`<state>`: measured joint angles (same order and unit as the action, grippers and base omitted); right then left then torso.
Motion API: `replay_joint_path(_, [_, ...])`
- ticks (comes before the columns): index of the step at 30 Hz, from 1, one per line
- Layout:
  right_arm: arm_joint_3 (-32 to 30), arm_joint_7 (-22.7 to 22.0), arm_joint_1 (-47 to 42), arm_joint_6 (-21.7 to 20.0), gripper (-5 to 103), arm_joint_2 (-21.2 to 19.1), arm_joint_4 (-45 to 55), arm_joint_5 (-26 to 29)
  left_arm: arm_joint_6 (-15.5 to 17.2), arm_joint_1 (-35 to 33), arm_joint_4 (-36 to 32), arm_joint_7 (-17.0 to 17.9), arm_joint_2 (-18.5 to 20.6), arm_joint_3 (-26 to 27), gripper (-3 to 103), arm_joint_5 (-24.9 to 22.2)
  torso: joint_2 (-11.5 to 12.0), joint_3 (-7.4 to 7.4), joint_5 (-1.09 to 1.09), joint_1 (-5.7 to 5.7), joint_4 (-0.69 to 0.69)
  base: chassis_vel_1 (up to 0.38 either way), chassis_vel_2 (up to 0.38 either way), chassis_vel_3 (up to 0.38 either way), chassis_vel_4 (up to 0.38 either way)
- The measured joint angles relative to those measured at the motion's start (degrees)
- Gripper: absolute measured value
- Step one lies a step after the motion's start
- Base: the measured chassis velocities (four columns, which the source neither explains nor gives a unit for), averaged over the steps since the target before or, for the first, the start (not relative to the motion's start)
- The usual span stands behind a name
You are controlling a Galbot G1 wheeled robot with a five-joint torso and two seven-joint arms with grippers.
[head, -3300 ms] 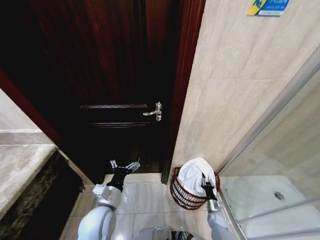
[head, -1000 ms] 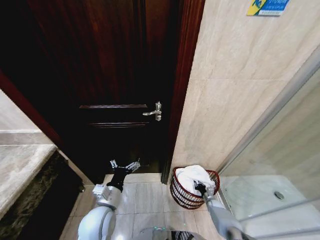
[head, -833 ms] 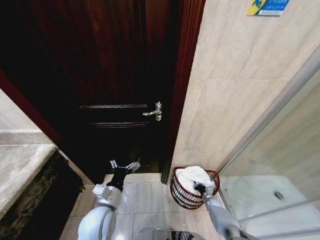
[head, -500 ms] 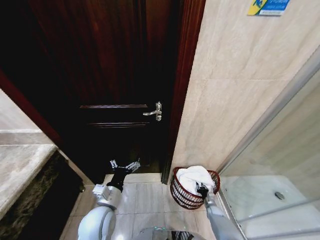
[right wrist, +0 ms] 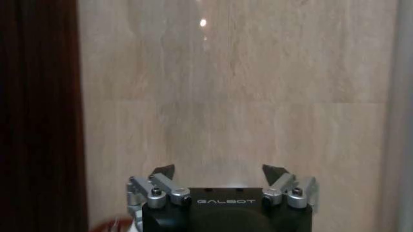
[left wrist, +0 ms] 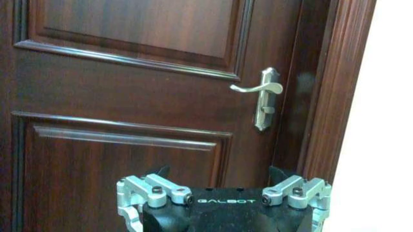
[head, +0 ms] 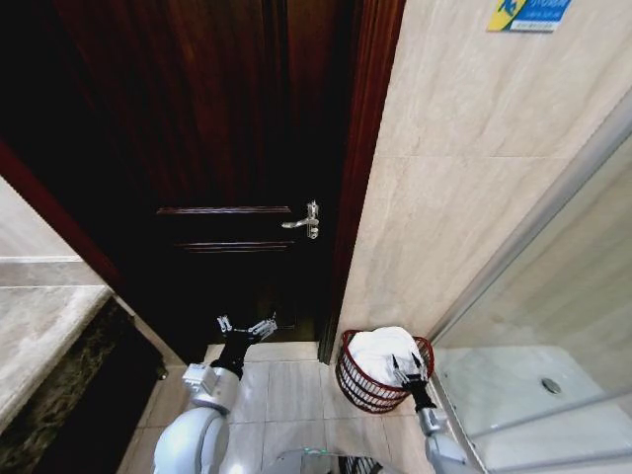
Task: Discard the used towel into the hamper.
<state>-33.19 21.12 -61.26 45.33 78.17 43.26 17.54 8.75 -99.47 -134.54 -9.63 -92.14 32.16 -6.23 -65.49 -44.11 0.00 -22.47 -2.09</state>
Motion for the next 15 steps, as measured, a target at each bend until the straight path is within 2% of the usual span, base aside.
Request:
replay_joint_path(3, [0.5, -2.4, 5.1, -7.8, 99, 0.9, -2.9, -0.6, 0.0, 0.0, 0.0, 0.0, 0.0, 0.0, 100, 0.0, 0.0, 0.00, -0.01, -0.01, 0.01, 0.000, 0.000, 0.000, 0.000])
replay_joint_path(4, [0.5, -2.4, 5.1, -7.8, 99, 0.9, -2.9, -0.6, 0.0, 0.0, 0.0, 0.0, 0.0, 0.0, 100, 0.0, 0.0, 0.00, -0.01, -0.01, 0.01, 0.000, 0.000, 0.000, 0.000])
replay_joint_path(6, [1.0, -3.6, 8.4, -11.8, 100, 0.9, -6.9, -0.3, 0.0, 0.0, 0.0, 0.0, 0.0, 0.0, 100, 0.0, 0.0, 0.00, -0.02, -0.01, 0.05, 0.000, 0.000, 0.000, 0.000])
replay_joint_path(10, [0.9, -4.4, 15.0, -13.7, 100, 0.9, -16.7, 0.8, 0.0, 0.0, 0.0, 0.0, 0.0, 0.0, 100, 0.0, 0.0, 0.00, 0.00, -0.01, 0.03, 0.000, 0.000, 0.000, 0.000])
replay_joint_path(11, [0.7, -4.9, 16.5, -16.1, 100, 0.9, -19.1, 1.1, 0.0, 0.0, 0.0, 0.0, 0.0, 0.0, 100, 0.0, 0.0, 0.00, -0.04, -0.01, 0.02, 0.000, 0.000, 0.000, 0.000])
replay_joint_path(15, [0.8, -6.5, 16.4, -20.1, 100, 1.4, -20.1, -0.9, 0.0, 0.0, 0.0, 0.0, 0.0, 0.0, 100, 0.0, 0.0, 0.00, 0.00, -0.01, 0.05, 0.000, 0.000, 0.000, 0.000])
